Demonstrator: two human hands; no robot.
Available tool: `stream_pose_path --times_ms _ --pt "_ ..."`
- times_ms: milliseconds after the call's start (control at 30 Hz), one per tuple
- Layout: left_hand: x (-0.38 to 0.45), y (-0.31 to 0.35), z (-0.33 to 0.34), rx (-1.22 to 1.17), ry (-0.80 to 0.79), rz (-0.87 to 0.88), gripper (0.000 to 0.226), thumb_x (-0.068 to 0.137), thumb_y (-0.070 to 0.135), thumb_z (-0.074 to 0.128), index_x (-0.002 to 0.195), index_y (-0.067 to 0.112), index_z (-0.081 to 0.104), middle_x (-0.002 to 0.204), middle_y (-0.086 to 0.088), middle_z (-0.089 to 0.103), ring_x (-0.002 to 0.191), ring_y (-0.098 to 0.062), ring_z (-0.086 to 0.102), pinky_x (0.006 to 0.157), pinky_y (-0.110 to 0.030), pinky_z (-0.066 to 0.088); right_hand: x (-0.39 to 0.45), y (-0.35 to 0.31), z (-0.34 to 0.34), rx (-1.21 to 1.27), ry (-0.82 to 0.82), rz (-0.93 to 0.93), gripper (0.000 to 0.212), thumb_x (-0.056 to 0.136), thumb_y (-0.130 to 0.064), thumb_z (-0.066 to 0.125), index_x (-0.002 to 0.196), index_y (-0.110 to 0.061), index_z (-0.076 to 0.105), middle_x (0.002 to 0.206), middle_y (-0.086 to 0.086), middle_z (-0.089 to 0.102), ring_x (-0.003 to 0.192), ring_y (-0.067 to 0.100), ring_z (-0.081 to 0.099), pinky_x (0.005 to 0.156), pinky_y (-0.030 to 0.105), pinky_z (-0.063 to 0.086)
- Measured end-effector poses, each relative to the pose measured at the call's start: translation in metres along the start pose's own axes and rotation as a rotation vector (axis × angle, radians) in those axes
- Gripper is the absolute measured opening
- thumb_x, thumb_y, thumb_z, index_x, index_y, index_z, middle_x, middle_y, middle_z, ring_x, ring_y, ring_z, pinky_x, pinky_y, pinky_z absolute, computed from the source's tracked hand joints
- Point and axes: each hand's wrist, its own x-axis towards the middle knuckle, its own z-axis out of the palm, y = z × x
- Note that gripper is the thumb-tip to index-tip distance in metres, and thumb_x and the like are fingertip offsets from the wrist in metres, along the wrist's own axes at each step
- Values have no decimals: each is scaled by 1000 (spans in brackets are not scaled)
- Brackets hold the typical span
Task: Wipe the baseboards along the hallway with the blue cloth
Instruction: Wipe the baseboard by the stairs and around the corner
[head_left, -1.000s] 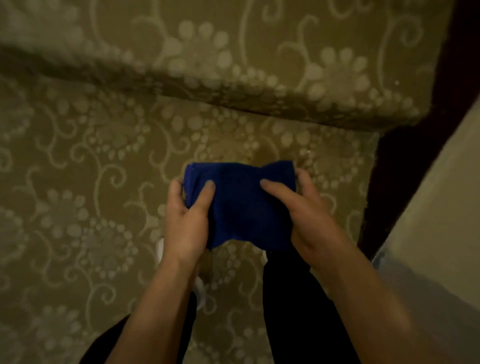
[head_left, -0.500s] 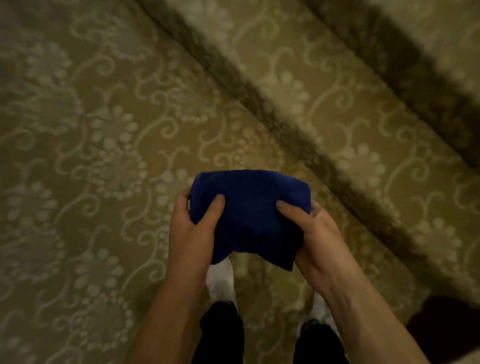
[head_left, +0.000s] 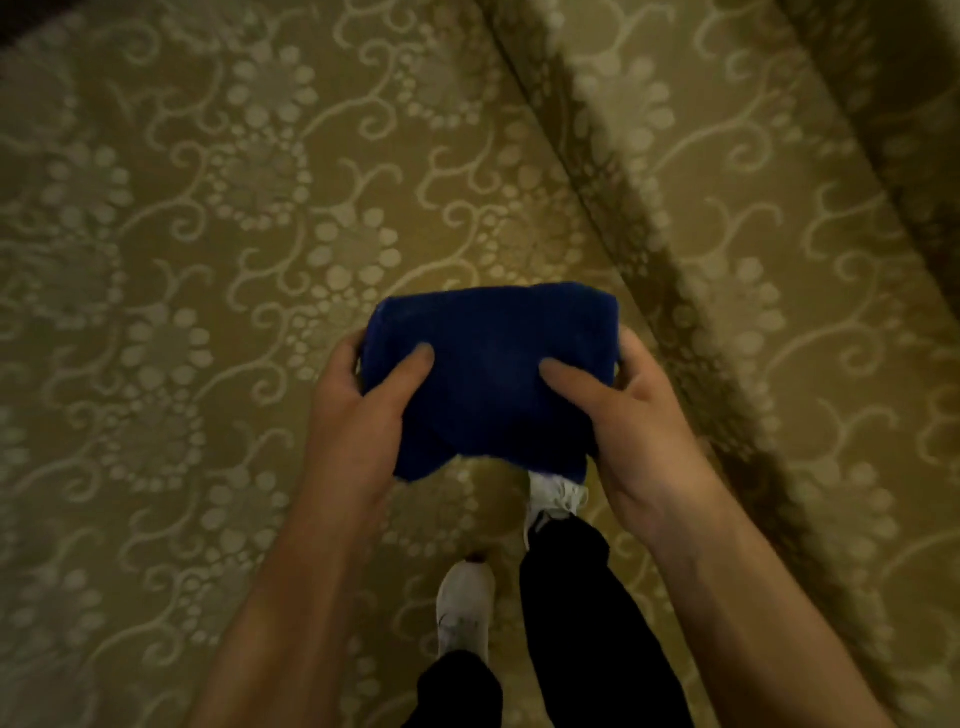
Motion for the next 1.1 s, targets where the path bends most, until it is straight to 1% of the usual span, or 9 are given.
stream_pose_path --times_ms 167,300,467,600,733,800,900,1000,1100 --pt "35 70 27 -78 106 -43 29 84 32 73 112 31 65 103 9 75 92 -13 73 77 -35 58 42 -67 33 -142 -39 -65 29 90 -14 63 116 -27 60 105 -5 72 98 15 70 84 36 57" --pt "79 122 44 -155 125 1 29 87 33 70 115 31 65 107 9 74 95 -12 72 82 -37 58 94 -116 67 -208 -46 -81 29 90 -19 63 118 -28 59 110 -4 71 101 16 68 89 44 55" --pt "151 161 42 -260 182 -2 23 92 25 65 115 28 67 108 4 74 96 -15 73 86 -41 58 173 -154 128 -319 -4 -37 25 86 -18 68 108 -22 56 105 4 70 91 19 70 82 46 58" --pt "211 196 28 -237 162 -3 21 92 22 65 104 40 67 103 12 75 93 -8 72 79 -33 58 227 -177 169 -265 16 60 23 86 -12 67 109 -14 64 101 10 74 92 28 71 84 46 57" --pt "259 233 15 -147 194 -34 19 93 27 63 94 46 64 93 22 72 81 7 67 72 -24 53 266 -202 204 -249 -22 119 21 86 -8 64 106 -16 67 95 5 76 88 23 73 76 37 60" --pt "281 249 15 -134 205 -60 17 93 30 62 99 45 63 99 19 70 85 4 67 77 -28 54 285 -216 220 -277 -14 116 19 86 -10 65 103 -18 67 93 3 76 85 21 73 74 37 60" --pt "315 281 28 -149 218 -71 19 92 33 62 108 42 65 106 14 71 99 -9 69 90 -42 55 324 -243 236 -331 15 103 20 86 -13 66 105 -19 67 94 2 76 86 20 73 75 38 58" --pt "356 310 43 -196 236 -77 24 93 37 60 117 38 64 114 13 70 105 -11 67 95 -43 53 374 -271 250 -347 -7 72 16 87 -14 66 101 -20 67 91 -1 76 85 18 73 74 35 56" --pt "401 337 58 -206 245 -102 23 95 37 58 117 37 64 114 11 70 102 -12 69 88 -37 55 429 -299 261 -374 -35 71 13 87 -16 65 98 -23 67 88 -5 76 82 15 73 76 36 57"
